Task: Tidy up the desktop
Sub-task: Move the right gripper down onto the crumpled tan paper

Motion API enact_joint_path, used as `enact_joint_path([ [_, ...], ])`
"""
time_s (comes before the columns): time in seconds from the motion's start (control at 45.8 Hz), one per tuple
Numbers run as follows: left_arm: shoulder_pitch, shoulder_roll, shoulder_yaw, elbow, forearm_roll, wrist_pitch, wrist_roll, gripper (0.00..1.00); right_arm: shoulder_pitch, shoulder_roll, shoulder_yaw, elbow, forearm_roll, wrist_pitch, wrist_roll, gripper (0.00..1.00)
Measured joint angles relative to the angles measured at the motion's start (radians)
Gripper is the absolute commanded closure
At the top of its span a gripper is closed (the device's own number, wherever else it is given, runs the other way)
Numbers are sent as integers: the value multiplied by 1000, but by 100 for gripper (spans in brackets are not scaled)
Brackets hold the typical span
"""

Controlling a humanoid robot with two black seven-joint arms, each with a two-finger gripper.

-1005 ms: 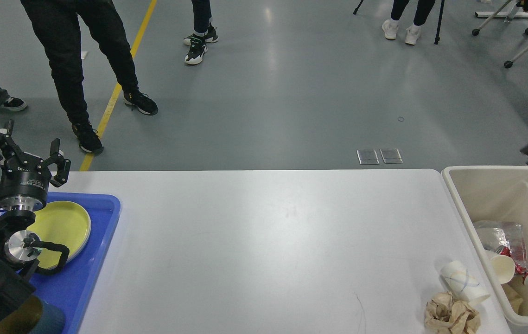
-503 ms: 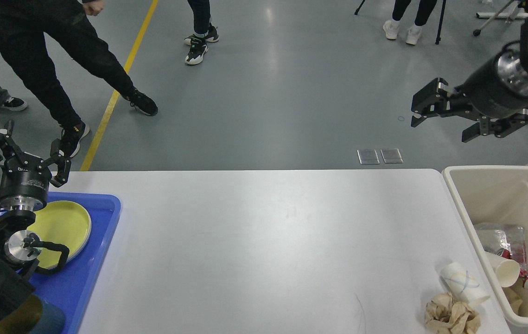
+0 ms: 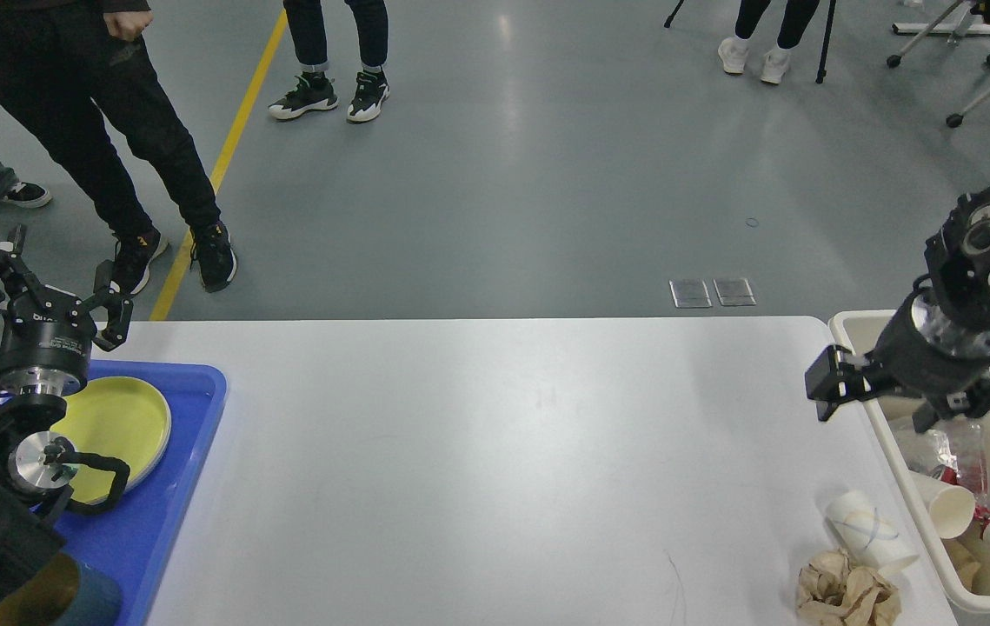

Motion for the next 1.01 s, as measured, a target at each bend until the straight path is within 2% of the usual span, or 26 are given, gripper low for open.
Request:
enact_joint_path([
  [0.219,0,0,0,0,0,0,0,4,-188,-31,35,-7,7,-30,1,4],
  [0.59,0,0,0,0,0,0,0,4,-405,-30,84,-17,8,-233,1,4],
  [0.874,0,0,0,0,0,0,0,4,-515,8,130,-18,8,-315,2,4],
  [1.005,0,0,0,0,0,0,0,4,-563,22,142,-20,8,-388,2,7],
])
